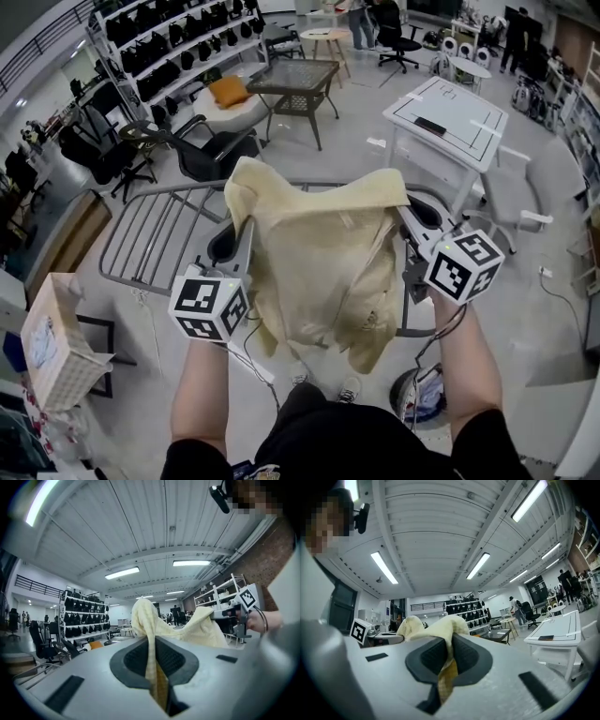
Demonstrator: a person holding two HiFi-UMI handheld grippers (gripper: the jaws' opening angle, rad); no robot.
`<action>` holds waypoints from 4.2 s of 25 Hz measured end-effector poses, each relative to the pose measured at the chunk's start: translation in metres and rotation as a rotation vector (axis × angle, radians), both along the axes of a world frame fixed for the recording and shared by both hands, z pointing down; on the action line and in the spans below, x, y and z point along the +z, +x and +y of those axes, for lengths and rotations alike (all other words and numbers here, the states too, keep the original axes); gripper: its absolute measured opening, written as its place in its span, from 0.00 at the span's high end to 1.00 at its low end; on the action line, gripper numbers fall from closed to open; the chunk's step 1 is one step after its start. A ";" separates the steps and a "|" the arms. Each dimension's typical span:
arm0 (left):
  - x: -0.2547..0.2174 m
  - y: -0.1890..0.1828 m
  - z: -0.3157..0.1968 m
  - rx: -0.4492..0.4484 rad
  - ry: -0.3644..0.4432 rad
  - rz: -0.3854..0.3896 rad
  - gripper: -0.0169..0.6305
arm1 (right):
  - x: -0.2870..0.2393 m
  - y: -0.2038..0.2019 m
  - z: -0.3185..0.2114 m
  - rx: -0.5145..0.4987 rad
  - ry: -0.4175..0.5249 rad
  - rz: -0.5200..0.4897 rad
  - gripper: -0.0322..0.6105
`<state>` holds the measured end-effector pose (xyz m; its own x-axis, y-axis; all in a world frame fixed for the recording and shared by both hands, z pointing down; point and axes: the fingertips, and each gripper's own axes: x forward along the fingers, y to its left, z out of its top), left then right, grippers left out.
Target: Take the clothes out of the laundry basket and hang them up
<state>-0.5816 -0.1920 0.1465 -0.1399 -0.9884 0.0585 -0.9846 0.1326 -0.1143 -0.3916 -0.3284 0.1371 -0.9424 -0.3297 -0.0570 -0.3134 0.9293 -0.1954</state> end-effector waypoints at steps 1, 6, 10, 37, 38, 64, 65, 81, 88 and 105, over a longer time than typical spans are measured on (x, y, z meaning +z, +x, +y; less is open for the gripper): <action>0.000 -0.004 -0.006 0.001 0.000 -0.002 0.94 | 0.001 -0.004 -0.006 0.002 -0.003 -0.001 0.92; 0.011 -0.027 -0.046 0.023 -0.017 0.010 0.94 | 0.005 -0.024 -0.040 0.034 -0.015 0.014 0.92; 0.019 -0.050 -0.082 0.065 -0.018 0.032 0.94 | 0.013 -0.042 -0.069 0.081 -0.018 0.037 0.92; 0.193 -0.177 -0.271 0.179 -0.268 0.146 0.94 | 0.179 -0.156 -0.234 0.326 -0.210 0.281 0.92; 0.202 -0.177 -0.272 0.178 -0.285 0.147 0.94 | 0.186 -0.157 -0.236 0.330 -0.215 0.296 0.92; 0.276 -0.184 -0.253 0.173 -0.517 0.121 0.56 | 0.257 -0.153 -0.235 0.358 -0.312 0.479 0.53; 0.274 -0.184 -0.251 0.165 -0.512 0.122 0.55 | 0.255 -0.153 -0.234 0.354 -0.307 0.471 0.53; 0.171 -0.116 -0.187 0.106 -0.325 0.095 0.56 | 0.162 -0.129 -0.154 0.184 -0.185 0.300 0.53; 0.137 -0.065 -0.141 0.065 -0.257 0.079 0.56 | 0.120 -0.098 -0.097 0.087 -0.087 0.238 0.68; 0.099 -0.006 0.000 -0.124 -0.179 0.094 0.95 | 0.093 -0.078 0.024 -0.171 -0.018 0.126 0.94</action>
